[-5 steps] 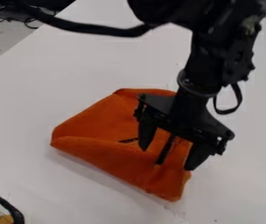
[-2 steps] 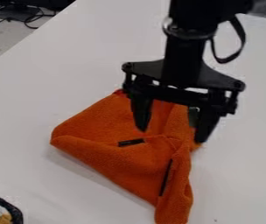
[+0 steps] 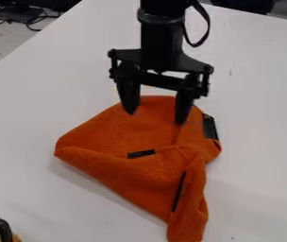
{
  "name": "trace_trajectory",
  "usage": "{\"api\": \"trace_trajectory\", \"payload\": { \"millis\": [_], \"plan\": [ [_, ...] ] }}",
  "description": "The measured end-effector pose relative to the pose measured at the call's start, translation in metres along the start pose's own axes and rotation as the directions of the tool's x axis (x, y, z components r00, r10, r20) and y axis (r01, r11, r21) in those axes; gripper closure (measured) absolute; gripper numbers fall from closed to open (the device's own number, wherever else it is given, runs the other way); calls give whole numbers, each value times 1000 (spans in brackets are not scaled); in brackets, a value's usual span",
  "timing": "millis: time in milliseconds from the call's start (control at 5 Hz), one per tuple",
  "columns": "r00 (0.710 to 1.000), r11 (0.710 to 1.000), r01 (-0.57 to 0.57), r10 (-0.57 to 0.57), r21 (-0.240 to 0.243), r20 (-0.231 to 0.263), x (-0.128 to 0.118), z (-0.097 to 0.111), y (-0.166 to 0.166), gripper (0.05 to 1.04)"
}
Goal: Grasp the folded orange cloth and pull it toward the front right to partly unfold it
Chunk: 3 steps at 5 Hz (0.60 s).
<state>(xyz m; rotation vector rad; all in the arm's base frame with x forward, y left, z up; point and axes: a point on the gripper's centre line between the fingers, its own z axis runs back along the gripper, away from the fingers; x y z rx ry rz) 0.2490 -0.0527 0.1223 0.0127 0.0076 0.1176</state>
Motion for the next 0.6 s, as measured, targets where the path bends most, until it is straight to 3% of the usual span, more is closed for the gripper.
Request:
{"api": "trace_trajectory", "payload": {
  "millis": [200, 600],
  "plan": [
    [999, 999, 52, -51, -17, 7, 37, -11, 20, 83],
    [987, 986, 156, -153, -53, 48, 93, -4, 14, 84]
  ]
}}
